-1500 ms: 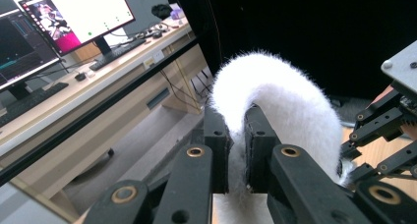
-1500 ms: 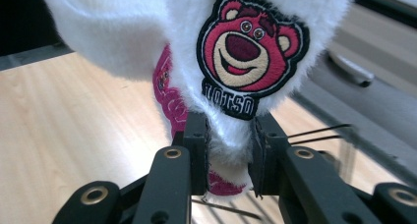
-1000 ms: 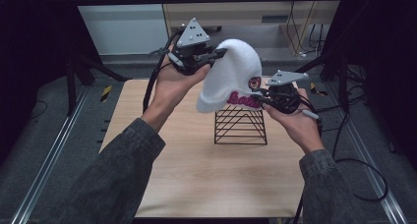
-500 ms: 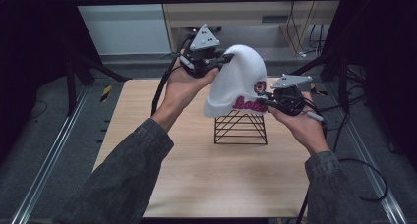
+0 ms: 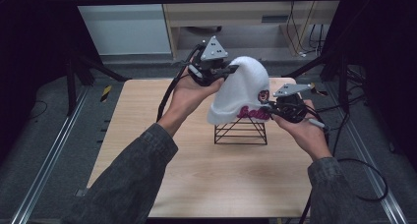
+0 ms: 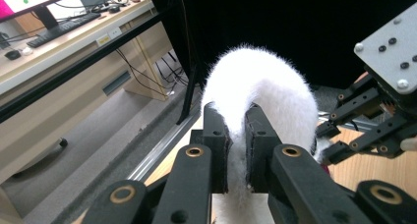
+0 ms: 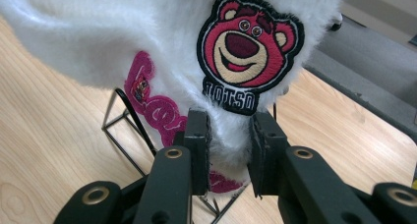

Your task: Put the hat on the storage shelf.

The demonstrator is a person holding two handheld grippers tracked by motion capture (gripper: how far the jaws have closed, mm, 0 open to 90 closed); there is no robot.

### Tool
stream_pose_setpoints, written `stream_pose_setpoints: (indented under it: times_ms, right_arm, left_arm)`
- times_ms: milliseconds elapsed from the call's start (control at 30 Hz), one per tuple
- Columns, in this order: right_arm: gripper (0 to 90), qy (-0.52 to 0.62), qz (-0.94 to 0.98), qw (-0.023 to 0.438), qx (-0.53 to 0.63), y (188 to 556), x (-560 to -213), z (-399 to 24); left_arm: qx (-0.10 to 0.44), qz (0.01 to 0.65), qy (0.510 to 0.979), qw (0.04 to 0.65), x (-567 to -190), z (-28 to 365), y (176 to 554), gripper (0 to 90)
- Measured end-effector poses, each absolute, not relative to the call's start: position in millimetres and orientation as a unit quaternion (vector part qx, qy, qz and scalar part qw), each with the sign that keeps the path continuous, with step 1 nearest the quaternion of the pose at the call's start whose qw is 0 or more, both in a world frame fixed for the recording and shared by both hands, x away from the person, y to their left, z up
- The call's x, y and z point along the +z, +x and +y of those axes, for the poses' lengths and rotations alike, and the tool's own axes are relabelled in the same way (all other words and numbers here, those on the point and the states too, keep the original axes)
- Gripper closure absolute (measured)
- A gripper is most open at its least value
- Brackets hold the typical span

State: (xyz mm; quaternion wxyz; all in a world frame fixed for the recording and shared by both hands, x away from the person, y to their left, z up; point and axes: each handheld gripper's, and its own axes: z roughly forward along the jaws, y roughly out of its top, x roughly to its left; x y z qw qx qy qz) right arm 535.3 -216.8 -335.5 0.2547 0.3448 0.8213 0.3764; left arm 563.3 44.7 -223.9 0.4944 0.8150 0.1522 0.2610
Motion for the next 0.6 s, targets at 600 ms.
stream_pose_setpoints:
  times_ms: [600]
  right_arm:
    - [74.6,0.357,0.830,0.243,0.353,531.7,-359.4,-228.9]
  left_arm:
    - [0.241,0.147,0.832,0.477,-253.4,38.2,565.6,82.5]
